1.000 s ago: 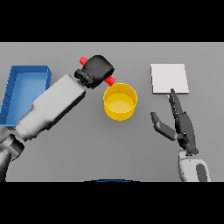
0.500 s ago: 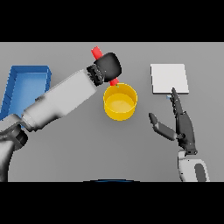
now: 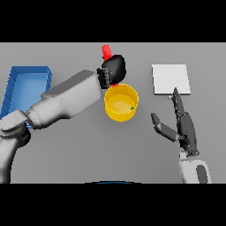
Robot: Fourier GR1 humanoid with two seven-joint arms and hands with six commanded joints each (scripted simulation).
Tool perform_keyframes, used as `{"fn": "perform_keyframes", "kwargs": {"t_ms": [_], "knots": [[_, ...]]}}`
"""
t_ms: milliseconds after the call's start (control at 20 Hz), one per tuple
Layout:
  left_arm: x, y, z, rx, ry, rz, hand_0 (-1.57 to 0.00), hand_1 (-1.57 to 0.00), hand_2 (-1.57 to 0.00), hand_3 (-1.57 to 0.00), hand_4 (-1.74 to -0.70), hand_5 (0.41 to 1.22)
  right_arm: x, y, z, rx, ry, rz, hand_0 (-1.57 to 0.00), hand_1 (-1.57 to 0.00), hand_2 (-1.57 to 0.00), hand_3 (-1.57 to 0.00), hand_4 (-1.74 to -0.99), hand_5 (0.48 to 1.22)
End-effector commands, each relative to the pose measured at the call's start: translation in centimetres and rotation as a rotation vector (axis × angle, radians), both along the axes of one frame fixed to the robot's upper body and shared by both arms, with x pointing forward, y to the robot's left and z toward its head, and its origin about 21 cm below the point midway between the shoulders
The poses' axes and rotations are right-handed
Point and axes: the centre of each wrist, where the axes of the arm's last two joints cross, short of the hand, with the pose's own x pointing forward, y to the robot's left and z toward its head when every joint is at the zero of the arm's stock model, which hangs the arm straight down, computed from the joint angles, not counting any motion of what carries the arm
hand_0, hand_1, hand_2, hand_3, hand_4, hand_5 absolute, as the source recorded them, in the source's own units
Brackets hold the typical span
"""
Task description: Pick up the red beaker and tilt it to pour out 1 green nut into yellow bowl. Pick up the yellow bowl and place it on the metallic measuring scale.
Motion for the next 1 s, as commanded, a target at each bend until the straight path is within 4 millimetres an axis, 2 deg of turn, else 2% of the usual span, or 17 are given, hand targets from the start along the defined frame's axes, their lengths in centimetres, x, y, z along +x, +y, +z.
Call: {"fn": "perform_keyframes", "kwargs": {"t_ms": [0,150,300,500,600,700,750,850,900,950], "knots": [[-0.1,-0.3,0.2,0.023,-0.024,-0.010,-1.57,-1.57,-1.57,-1.57,-1.73,1.221,-0.2,-0.2,-0.3,-0.006,0.009,-0.001,0.00,0.00,0.00,0.00,-1.133,0.579],[0.0,-1.7,2.0,0.085,-0.084,-0.089,-1.57,-1.57,-1.57,-1.57,-1.73,1.221,0.0,-0.5,-0.4,-0.008,0.016,-0.010,0.00,0.00,0.00,0.00,-1.133,0.575],[0.8,-2.8,6.7,0.136,-0.166,-0.101,-1.57,-1.57,-1.57,-1.57,-1.73,1.221,-0.3,-0.1,0.1,-0.002,-0.009,-0.005,0.00,0.00,0.00,0.00,-1.138,0.565],[3.2,-0.7,13.6,0.001,-0.267,0.003,-1.57,-1.57,-1.57,-1.57,-1.72,1.221,0.2,0.3,0.4,-0.004,-0.003,0.003,0.00,0.00,0.00,0.00,-1.131,0.553],[4.3,1.3,17.5,-0.122,-0.307,0.103,-1.57,-1.57,-1.57,-1.57,-1.72,1.221,0.1,0.2,0.1,0.003,0.009,0.012,0.00,0.00,0.00,0.00,-1.117,0.554],[5.1,3.5,20.2,-0.303,-0.290,0.258,-1.57,-1.57,-1.57,-1.57,-1.73,1.221,0.3,0.3,0.1,0.007,-0.006,0.037,0.00,0.00,0.00,0.00,-1.104,0.563],[5.6,5.6,21.9,-0.454,-0.249,0.363,-1.57,-1.57,-1.57,-1.52,-1.73,1.221,0.3,0.2,0.0,0.011,-0.013,0.047,0.00,0.00,0.00,0.00,-1.102,0.572],[6.5,10.2,23.7,-0.722,-0.174,0.534,-1.57,-1.57,-1.57,-1.51,-1.73,1.221,0.5,0.4,0.0,0.010,-0.006,0.050,0.00,0.00,0.00,0.00,-1.105,0.578],[6.8,13.0,23.9,-0.859,-0.119,0.607,-1.57,-1.57,-1.57,-1.51,-1.74,1.221,0.6,0.3,0.1,0.007,-0.004,0.042,0.00,0.00,0.00,0.00,-1.114,0.578],[7.2,15.7,23.3,-0.982,-0.067,0.670,-1.57,-1.57,-1.57,-1.52,-1.74,1.221,0.5,0.4,0.0,0.011,-0.014,0.052,0.00,0.00,0.00,0.00,-1.116,0.582]]}}
